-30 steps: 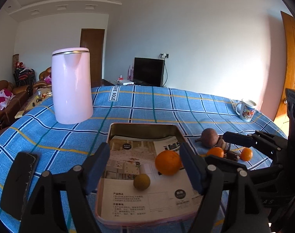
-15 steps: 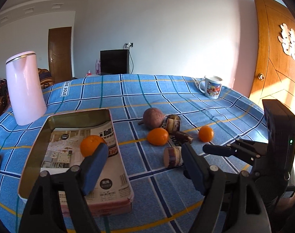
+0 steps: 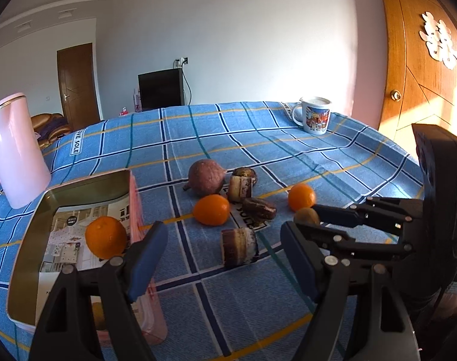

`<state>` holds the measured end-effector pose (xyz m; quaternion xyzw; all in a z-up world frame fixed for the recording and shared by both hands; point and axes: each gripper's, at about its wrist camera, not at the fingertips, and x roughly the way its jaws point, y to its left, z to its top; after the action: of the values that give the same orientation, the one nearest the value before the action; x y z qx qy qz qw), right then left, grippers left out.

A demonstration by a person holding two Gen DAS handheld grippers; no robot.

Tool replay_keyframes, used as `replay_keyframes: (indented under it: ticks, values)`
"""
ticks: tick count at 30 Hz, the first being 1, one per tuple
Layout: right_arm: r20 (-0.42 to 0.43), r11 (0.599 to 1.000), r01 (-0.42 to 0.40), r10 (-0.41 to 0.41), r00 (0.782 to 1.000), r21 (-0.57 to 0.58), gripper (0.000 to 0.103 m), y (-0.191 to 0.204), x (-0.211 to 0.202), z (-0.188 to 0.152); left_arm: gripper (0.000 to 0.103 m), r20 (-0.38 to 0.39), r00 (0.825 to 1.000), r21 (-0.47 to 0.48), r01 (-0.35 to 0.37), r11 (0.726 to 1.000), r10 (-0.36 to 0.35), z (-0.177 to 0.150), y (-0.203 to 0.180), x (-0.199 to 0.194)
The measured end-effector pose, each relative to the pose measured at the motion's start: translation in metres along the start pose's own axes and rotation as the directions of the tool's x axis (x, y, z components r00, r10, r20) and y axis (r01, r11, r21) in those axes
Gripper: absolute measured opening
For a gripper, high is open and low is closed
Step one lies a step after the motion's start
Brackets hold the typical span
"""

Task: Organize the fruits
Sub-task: 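Grasp a brown kiwi with the right tool while the left tool grasps a cut mangosteen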

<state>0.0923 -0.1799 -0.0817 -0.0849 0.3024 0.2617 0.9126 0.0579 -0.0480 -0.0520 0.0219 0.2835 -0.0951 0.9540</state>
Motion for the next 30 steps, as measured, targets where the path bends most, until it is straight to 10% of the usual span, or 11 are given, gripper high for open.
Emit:
replay_keyframes:
  ticks: [14, 30]
  values:
    - [0.003, 0.996, -0.047, 0.047, 0.999, 0.077, 0.028, -0.024, 0.004, -0.002, 0.033, -0.151, 0.988, 0.035, 0.027, 0.999, -0.022, -0.001, -0.016, 0.042]
    - [0.123, 0.998, -0.053, 0.047, 0.991, 0.046, 0.028, -0.021, -0.013, -0.008, 0.032, 0.015, 0.998, -0.029, 0.065, 0.997, -0.064, -0.003, -0.004, 0.016]
